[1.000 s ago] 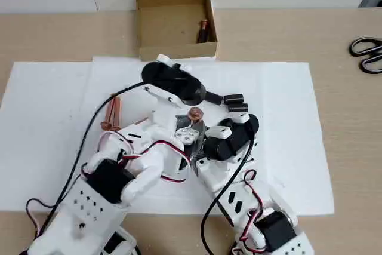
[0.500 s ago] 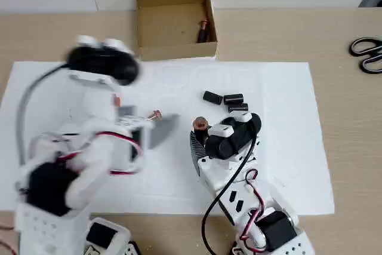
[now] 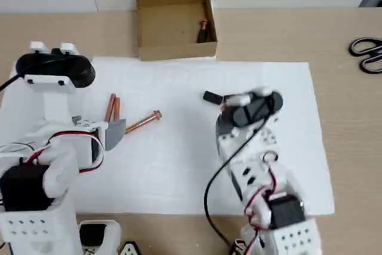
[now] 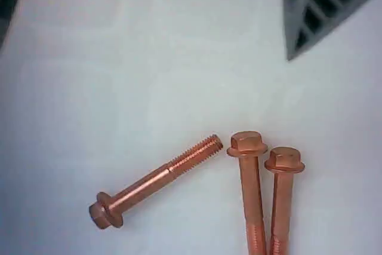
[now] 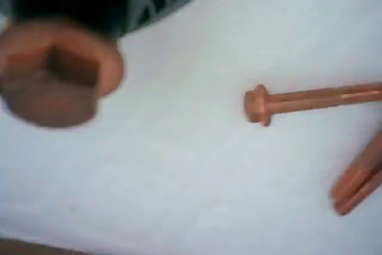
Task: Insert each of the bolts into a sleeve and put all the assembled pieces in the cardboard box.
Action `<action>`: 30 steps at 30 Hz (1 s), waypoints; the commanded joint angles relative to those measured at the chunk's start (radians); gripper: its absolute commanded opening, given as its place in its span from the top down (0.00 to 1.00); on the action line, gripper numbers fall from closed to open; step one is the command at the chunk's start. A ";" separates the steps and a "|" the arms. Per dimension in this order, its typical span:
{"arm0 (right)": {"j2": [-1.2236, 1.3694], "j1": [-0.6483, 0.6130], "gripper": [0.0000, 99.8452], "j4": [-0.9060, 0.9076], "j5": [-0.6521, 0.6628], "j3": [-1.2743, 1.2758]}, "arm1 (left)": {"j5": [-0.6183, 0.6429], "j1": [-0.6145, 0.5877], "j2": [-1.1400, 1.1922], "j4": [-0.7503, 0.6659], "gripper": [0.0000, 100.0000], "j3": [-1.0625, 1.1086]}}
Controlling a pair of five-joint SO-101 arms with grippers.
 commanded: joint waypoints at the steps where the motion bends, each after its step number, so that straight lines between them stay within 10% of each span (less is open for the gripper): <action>1: 0.275 0.031 0.99 -0.061 0.018 -0.273 | -0.005 -0.006 -0.011 0.008 0.72 -0.039; 20: 1.626 0.030 0.99 -1.144 0.014 -1.079 | -0.005 -0.012 -0.011 0.009 0.72 -0.036; 30: 2.029 0.035 0.99 -1.178 0.012 -1.412 | -0.005 -0.012 -0.011 0.009 0.72 -0.036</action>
